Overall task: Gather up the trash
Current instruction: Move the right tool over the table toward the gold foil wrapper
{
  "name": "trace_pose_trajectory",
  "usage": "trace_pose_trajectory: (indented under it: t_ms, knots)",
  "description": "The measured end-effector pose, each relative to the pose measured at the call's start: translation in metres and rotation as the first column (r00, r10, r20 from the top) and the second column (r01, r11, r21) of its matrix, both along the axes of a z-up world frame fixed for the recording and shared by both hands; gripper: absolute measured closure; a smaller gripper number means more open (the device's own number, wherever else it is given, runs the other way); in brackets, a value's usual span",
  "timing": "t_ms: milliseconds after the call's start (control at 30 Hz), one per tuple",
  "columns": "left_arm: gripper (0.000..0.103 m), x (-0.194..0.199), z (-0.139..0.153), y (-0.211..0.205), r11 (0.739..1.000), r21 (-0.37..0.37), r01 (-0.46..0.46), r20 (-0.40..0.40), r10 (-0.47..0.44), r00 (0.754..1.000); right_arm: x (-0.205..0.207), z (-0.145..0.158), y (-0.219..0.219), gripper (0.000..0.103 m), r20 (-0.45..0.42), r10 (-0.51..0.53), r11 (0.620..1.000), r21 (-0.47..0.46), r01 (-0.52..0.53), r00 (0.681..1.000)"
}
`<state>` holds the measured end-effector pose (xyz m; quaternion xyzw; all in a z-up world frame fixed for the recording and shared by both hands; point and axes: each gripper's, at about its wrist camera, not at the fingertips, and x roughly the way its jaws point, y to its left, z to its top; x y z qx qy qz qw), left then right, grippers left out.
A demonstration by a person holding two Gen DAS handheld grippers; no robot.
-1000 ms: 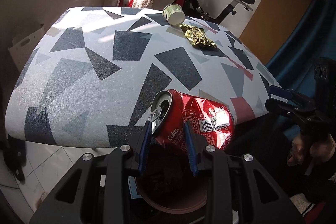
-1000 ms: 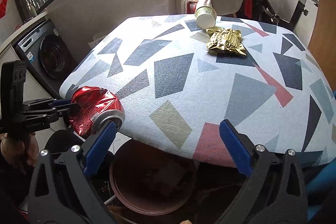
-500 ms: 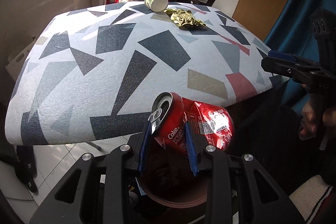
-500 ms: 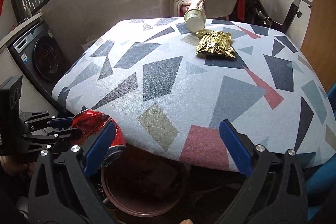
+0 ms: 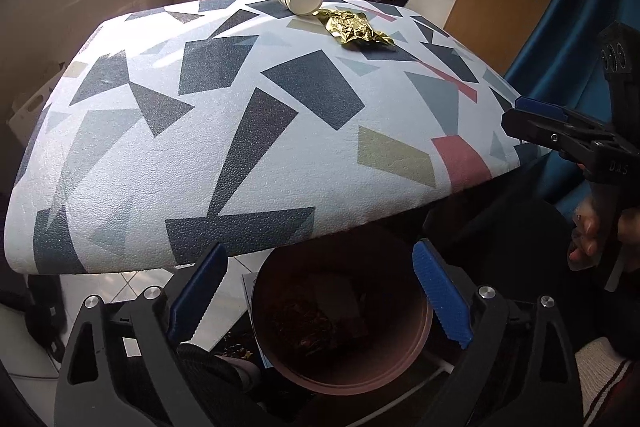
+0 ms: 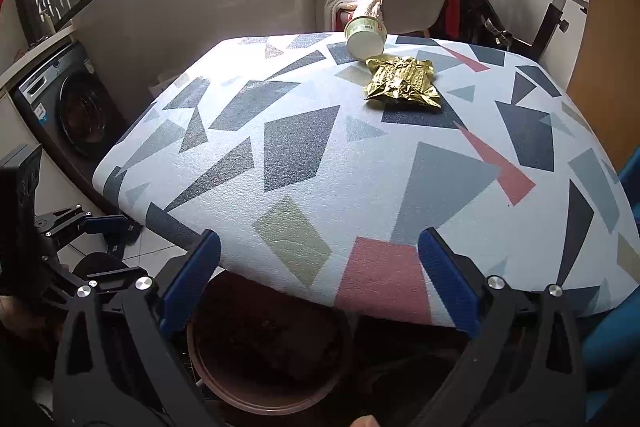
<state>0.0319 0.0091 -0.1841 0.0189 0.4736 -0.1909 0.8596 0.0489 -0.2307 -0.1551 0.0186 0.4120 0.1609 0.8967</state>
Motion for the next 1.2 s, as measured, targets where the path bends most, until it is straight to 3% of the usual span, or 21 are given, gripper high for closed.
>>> trace_pose_trajectory:
  t_ms: [133,500,633,767,933,1100,1200]
  knots:
    - [0.006,0.003,0.003,0.003,1.000,0.016,-0.021,0.017,0.021,1.000,0.000,0.000,-0.004,0.006,0.018,-0.017,1.000,0.000,0.017,1.000]
    - [0.006,0.013,0.007,0.011,0.996,0.032,-0.082,0.070,0.079,0.994,0.006,-0.008,-0.012,0.006,-0.031,-0.044,0.997,0.058,0.046,0.999]
    - [0.006,0.017,0.011,0.020,0.986,0.053,-0.160,0.132,0.151,0.980,0.010,-0.012,-0.011,0.006,-0.048,-0.064,0.997,0.027,0.066,0.997]
    - [0.006,0.023,0.020,0.034,0.980,0.005,-0.197,0.194,0.192,0.962,0.017,-0.016,-0.016,0.006,-0.059,-0.078,0.996,0.027,0.080,0.995]
    - [0.006,0.041,0.032,0.045,0.975,-0.036,-0.219,0.215,0.222,0.951,0.036,-0.013,-0.027,0.006,-0.036,-0.115,0.993,0.016,0.115,0.993]
    - [0.006,0.068,0.047,0.050,0.966,-0.077,-0.248,0.239,0.259,0.936,0.078,-0.010,-0.041,0.006,-0.078,-0.131,0.989,0.061,0.136,0.988]
    - [0.006,0.090,0.052,0.053,0.961,-0.111,-0.255,0.237,0.275,0.932,0.105,-0.010,-0.041,0.006,-0.058,-0.161,0.987,0.019,0.163,0.985]
